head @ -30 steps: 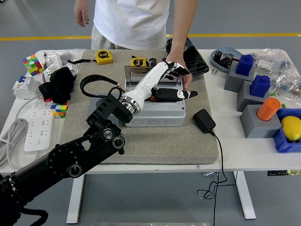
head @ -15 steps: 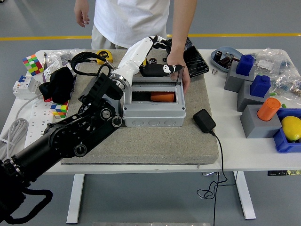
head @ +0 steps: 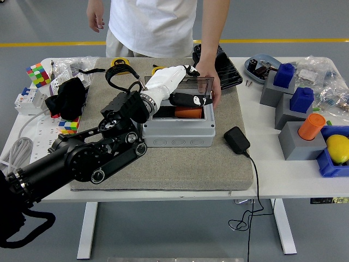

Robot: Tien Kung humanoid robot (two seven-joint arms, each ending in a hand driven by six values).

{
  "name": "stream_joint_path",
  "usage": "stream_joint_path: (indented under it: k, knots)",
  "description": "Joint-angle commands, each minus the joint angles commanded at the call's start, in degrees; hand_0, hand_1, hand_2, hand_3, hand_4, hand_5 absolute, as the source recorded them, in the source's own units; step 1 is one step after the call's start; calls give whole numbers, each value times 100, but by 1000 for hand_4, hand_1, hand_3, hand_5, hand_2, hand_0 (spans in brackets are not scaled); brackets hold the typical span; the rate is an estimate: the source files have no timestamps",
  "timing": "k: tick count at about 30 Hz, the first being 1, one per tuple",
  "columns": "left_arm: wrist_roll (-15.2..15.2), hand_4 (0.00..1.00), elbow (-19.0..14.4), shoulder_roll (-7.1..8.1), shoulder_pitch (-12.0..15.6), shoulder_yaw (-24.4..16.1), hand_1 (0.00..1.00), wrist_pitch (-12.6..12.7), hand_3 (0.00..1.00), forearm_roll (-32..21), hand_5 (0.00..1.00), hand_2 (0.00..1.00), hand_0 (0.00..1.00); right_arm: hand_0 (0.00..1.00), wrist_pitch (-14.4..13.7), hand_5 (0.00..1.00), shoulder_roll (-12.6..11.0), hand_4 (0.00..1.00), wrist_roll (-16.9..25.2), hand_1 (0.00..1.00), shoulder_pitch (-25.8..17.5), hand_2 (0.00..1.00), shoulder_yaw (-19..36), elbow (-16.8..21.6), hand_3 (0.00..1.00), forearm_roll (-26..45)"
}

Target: Fetch the battery,place it into the box,close the lid of the box

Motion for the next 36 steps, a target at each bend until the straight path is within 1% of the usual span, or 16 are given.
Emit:
stream_joint_path:
  k: [3,4,9,10,15,16,20,23,29,33,36]
  knots:
    - [64,998,-151,71,113,-30,826,-49,778,-24,639,794,791,499,4,549,3,998,0,626,1,676,2,-1,620,-1]
    - [82,998,-242,111,169,-48,799,-59,767,-52,640,777,759,500,1,549,2,998,4,626,3,676,19,5,620,-11]
    - [173,998,-808,333,416,-92,799,-104,767,-172,640,777,759,500,-6,549,3,998,9,626,21,676,29,8,620,-25]
    - [183,998,-905,361,452,-93,775,-109,762,-188,646,768,742,500,-5,548,6,998,8,626,21,676,29,8,621,-27]
    - [275,998,-1291,473,616,-85,775,-155,762,-326,646,768,742,500,-4,548,14,998,6,626,15,676,36,10,621,-30]
    - [287,998,-1349,494,651,-71,759,-159,761,-361,648,762,729,500,-6,547,13,998,6,626,14,676,36,9,619,-30]
    - [313,998,-1483,542,812,-41,759,-174,761,-519,648,762,729,500,-9,547,7,998,7,626,7,676,46,12,619,-34]
    - [333,998,-1507,531,934,-41,753,-188,759,-597,652,758,718,500,-7,547,11,998,4,626,-6,676,50,6,619,-29]
    - [320,998,-1625,525,1083,-119,750,-191,758,-659,652,757,717,499,1,545,26,998,4,626,-26,676,64,3,619,-31]
    - [280,998,-1827,562,1224,-362,750,-175,758,-647,652,757,717,499,-2,545,25,998,8,626,-12,676,80,8,619,-49]
    - [137,998,-2029,611,1403,-632,752,-69,756,-667,653,755,715,500,-2,546,28,998,10,626,-11,676,97,9,620,-54]
